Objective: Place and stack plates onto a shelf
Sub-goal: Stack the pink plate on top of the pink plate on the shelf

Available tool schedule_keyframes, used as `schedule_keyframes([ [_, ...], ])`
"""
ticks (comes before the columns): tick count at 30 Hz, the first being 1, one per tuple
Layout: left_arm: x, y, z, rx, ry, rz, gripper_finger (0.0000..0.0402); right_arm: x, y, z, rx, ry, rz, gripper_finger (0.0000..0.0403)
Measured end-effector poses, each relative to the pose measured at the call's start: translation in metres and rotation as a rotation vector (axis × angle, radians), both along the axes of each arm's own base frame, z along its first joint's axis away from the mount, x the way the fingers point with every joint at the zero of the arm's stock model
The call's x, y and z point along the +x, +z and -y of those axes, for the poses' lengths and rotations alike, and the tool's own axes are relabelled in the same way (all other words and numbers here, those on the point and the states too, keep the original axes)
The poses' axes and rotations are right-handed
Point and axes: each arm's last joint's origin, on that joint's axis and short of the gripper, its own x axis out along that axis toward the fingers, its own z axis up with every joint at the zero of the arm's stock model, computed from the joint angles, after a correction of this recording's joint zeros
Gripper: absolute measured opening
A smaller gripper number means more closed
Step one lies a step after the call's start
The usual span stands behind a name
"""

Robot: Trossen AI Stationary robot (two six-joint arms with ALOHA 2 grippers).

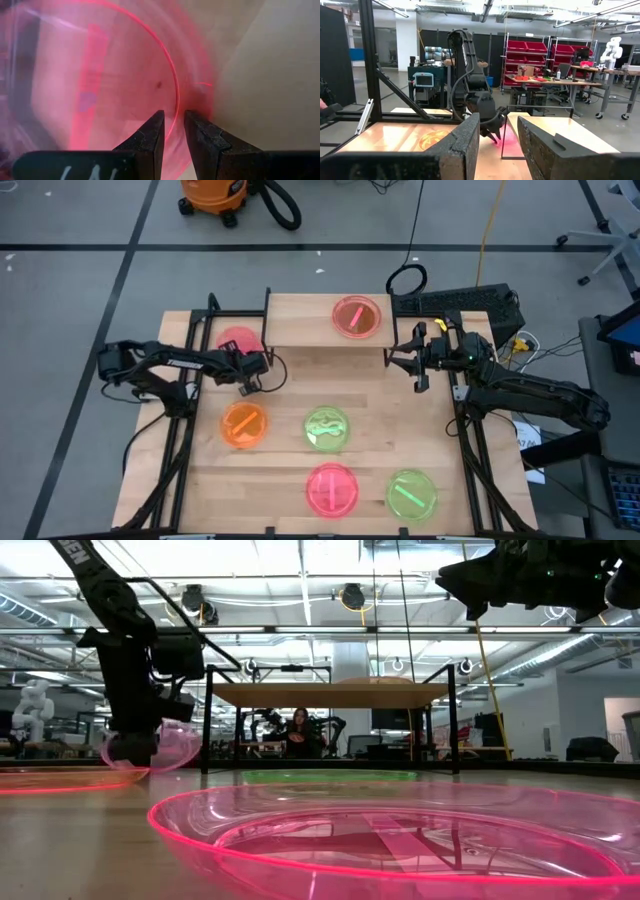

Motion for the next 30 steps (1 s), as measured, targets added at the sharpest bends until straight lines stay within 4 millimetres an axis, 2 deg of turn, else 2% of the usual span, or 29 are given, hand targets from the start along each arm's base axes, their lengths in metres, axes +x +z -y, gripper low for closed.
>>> schedule_keyframes([
  [17,0.004,-0.001,0.003,0.015,-0.022,-0.009,0.0085,0.0,-0.001,0.0,0.004,-0.001,-0.007,0.0118],
  [30,0.002,0.025,0.007,0.032,-0.013,0.097,0.0086,0.0,-0.001,0.001,0.011,-0.028,-0.013,0.0118],
])
